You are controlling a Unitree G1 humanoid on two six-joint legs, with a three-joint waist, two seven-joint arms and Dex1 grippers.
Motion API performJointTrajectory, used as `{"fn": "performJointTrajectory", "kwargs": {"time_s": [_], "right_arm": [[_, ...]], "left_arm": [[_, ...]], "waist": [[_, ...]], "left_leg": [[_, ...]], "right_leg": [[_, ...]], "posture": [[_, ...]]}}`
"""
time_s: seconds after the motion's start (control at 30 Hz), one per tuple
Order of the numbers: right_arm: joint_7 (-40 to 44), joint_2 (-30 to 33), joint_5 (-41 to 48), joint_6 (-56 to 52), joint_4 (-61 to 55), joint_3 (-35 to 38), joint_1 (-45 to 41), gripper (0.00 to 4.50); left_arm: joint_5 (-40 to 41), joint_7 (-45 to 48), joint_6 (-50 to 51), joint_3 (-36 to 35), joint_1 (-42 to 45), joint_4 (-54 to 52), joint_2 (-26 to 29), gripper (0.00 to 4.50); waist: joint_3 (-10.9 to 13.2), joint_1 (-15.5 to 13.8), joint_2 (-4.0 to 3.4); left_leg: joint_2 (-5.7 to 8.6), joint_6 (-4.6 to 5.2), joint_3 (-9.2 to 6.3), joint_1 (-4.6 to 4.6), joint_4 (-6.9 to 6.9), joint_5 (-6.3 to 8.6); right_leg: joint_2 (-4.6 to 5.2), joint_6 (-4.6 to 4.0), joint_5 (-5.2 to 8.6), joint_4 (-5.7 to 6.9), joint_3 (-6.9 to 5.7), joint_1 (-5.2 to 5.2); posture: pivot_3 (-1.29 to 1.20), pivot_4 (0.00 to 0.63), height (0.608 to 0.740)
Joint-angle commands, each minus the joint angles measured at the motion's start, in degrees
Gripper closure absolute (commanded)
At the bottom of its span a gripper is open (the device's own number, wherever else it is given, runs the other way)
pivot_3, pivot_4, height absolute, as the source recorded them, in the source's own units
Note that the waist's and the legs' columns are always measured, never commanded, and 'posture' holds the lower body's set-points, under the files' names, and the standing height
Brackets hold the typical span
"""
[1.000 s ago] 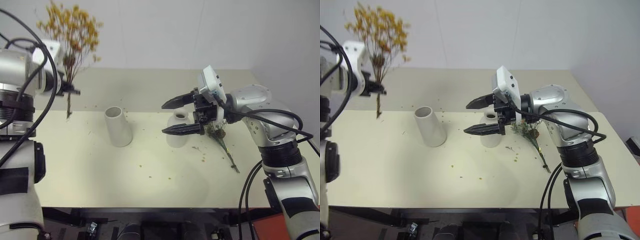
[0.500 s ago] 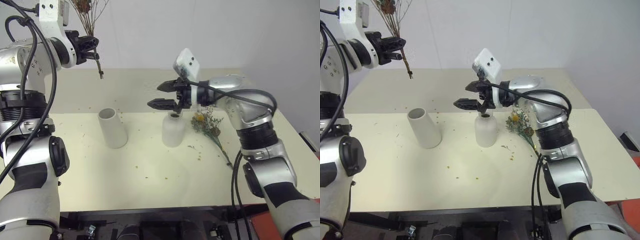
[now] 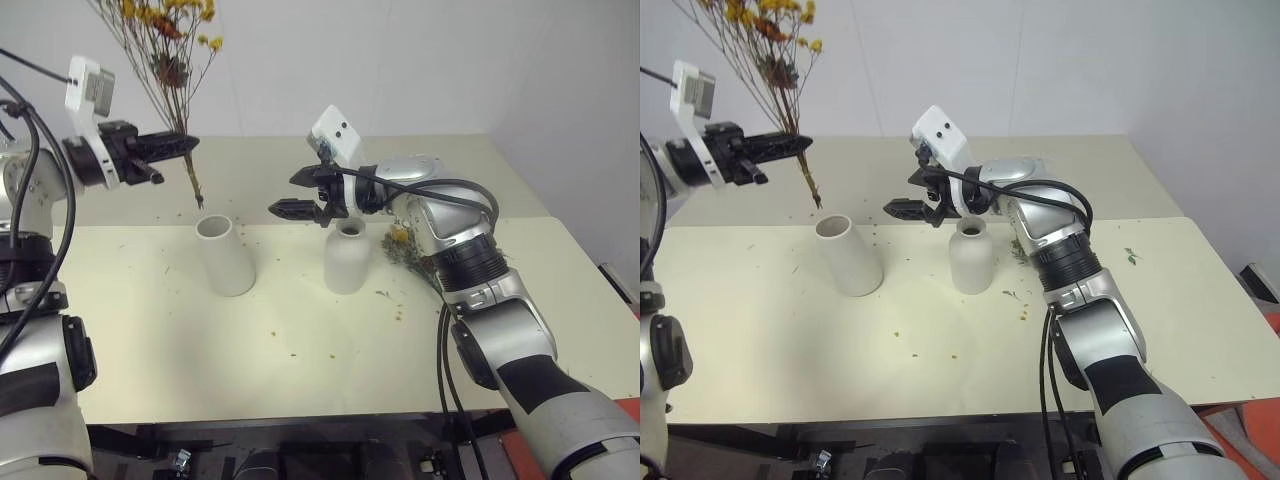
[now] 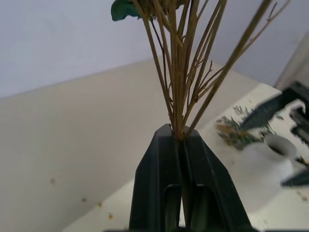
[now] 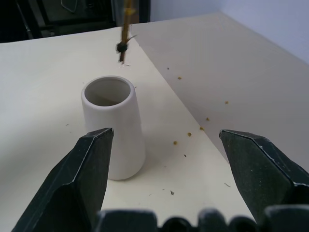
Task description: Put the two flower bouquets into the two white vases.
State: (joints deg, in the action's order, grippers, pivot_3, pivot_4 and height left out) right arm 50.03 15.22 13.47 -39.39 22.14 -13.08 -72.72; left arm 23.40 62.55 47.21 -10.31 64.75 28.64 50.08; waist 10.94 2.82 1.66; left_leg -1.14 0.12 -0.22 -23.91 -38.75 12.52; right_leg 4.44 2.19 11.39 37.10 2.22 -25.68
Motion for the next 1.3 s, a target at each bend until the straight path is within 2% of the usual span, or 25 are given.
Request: {"fn": "performJointTrajectory", "kwargs": {"time_s": [0.03, 0.43, 0.83, 1.07, 1.1, 1.17, 1.3], "right_arm": [[0.72, -0.59, -0.61, 2.05, -1.30, 0.08, -0.18, 0.33], [1.72, -1.24, -1.48, 1.99, -2.14, 0.22, 0.80, 0.33], [2.66, -0.84, -0.43, 0.20, -3.72, 1.10, 1.77, 0.33], [3.23, -0.06, -0.43, -0.76, -5.25, 0.39, 2.85, 0.33], [3.35, 0.09, -0.48, -0.86, -5.39, 0.34, 2.97, 0.33], [3.52, 0.24, -0.55, -0.95, -5.50, 0.33, 3.06, 0.33], [4.05, 0.53, -0.58, -0.96, -5.59, 0.24, 3.13, 0.33]], "left_arm": [[3.95, 4.60, -1.13, -2.29, -1.23, -3.15, 1.08, 4.45], [5.04, 4.81, -2.52, -1.87, -7.02, -8.34, 0.85, 4.45], [5.79, -1.37, -6.03, -4.82, -18.23, -17.52, -2.80, 4.45], [6.41, -5.16, -6.07, -5.74, -22.38, -21.21, -2.68, 4.45], [6.54, -5.84, -5.82, -5.98, -22.76, -21.63, -2.59, 3.98], [7.34, -6.66, -5.08, -6.71, -23.33, -22.47, -2.23, 3.51], [9.50, -7.51, -3.39, -9.19, -24.71, -25.11, -0.93, 2.24]], "waist": [[-0.01, -0.16, 0.01], [-0.01, 0.11, 0.01], [-0.01, -0.09, 0.01], [-0.01, -0.12, 0.02], [-0.01, -0.15, 0.02], [-0.01, -0.16, 0.02], [-0.01, -0.08, 0.02]], "left_leg": [[-0.01, 0.00, -0.01, 0.00, -0.02, 0.00], [-0.02, 0.00, -0.01, 0.03, -0.02, 0.00], [-0.02, 0.00, -0.01, 0.03, -0.02, 0.00], [-0.03, 0.00, -0.01, 0.03, -0.02, 0.00], [-0.02, 0.00, -0.01, 0.03, -0.02, 0.00], [-0.02, 0.00, -0.01, 0.03, -0.03, 0.00], [-0.03, 0.00, -0.01, 0.03, -0.01, 0.00]], "right_leg": [[0.00, 0.00, 0.00, -0.01, -0.02, 0.00], [-0.03, 0.00, 0.00, 0.01, 0.00, -0.01], [-0.01, -0.01, -0.01, -0.01, 0.01, -0.01], [-0.01, -0.02, -0.01, -0.03, 0.00, -0.01], [-0.01, -0.02, -0.01, -0.04, 0.00, 0.00], [-0.01, -0.02, -0.01, -0.05, 0.00, 0.00], [-0.02, -0.02, -0.01, -0.07, 0.00, -0.01]], "posture": [[0.00, 0.150, 0.740], [0.00, 0.150, 0.740], [0.00, 0.150, 0.740], [0.00, 0.150, 0.740], [0.00, 0.150, 0.740], [0.00, 0.150, 0.740], [0.00, 0.150, 0.740]]}}
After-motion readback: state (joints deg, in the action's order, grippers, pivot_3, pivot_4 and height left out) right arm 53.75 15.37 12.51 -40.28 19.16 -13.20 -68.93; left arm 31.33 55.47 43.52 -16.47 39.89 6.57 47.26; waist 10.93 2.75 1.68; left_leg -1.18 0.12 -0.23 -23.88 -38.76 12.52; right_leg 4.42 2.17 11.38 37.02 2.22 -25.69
